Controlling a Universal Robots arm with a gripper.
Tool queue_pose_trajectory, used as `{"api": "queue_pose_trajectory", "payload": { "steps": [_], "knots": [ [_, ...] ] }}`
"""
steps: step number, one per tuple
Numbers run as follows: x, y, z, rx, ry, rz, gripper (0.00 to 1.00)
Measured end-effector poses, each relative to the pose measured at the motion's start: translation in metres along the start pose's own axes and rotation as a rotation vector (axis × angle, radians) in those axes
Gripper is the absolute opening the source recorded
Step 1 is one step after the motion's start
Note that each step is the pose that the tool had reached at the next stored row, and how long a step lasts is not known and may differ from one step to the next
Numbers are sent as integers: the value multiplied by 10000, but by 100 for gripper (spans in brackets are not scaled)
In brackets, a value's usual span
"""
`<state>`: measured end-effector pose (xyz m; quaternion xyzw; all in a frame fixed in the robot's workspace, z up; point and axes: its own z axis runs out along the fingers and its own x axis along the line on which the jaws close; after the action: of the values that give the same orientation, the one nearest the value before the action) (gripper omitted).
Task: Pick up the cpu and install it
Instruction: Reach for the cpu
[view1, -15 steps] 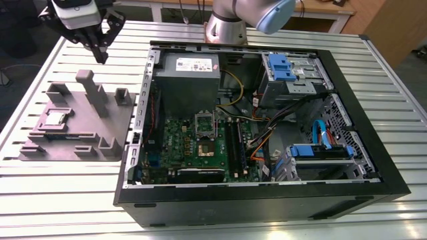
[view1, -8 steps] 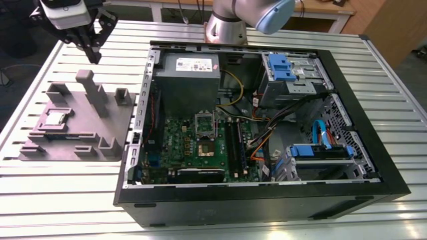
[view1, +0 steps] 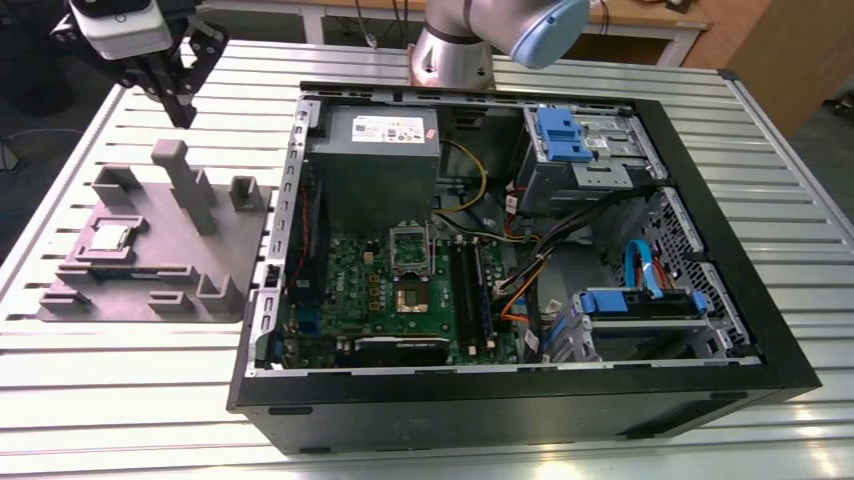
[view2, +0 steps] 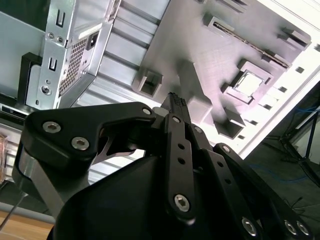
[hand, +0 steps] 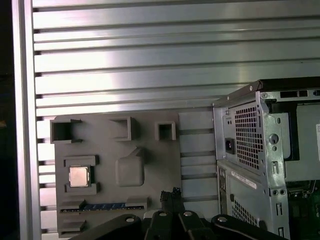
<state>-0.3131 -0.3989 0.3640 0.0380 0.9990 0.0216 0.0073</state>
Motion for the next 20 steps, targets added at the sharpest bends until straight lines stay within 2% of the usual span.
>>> {"api": "queue_pose_trajectory", "payload": {
  "steps": [20],
  "knots": [
    [152,-12,10,0,4,1,10]
  ]
}}
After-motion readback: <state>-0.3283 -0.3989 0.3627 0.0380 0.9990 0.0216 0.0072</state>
